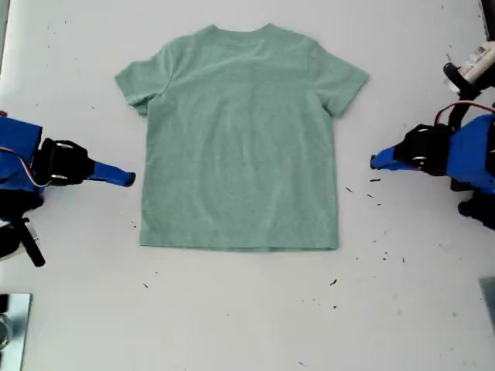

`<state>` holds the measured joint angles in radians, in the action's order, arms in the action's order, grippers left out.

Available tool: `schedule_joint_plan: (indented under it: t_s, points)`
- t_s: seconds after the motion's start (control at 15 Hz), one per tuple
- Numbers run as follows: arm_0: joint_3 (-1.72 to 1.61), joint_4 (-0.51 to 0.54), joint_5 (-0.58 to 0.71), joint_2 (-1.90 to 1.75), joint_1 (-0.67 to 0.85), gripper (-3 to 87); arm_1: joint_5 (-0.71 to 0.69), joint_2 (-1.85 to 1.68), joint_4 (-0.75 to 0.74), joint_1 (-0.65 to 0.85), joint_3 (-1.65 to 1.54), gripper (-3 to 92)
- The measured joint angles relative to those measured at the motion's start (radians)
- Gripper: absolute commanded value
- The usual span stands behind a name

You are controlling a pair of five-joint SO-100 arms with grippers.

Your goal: Fold t shirt

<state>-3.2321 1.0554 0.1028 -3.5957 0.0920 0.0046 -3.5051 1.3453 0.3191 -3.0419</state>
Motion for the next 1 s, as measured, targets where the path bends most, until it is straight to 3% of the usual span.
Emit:
schedule_joint_plan:
  t_s: [0.27,0.4,0.73,0.87,1.0]
  points:
    - [0.0,0.0,0.0,0.0,0.0,-0.1,-0.086,0.02,-0.066,-0.067,0.011,2.4]
    - [0.0,0.0,0.0,0.0,0.0,-0.1,-0.153,0.275,-0.091,-0.044,0.187,2.4]
    - [0.0,0.0,0.002,0.0,0.0,-0.1,-0.676,1.198,0.081,0.302,1.112,2.4]
    - [0.0,0.0,0.002,0.0,0.0,-0.1,-0.819,1.342,0.133,0.437,1.305,27.7]
    - [0.0,0.0,0.002,0.0,0.0,-0.1,-0.92,1.413,0.158,0.511,1.401,37.0]
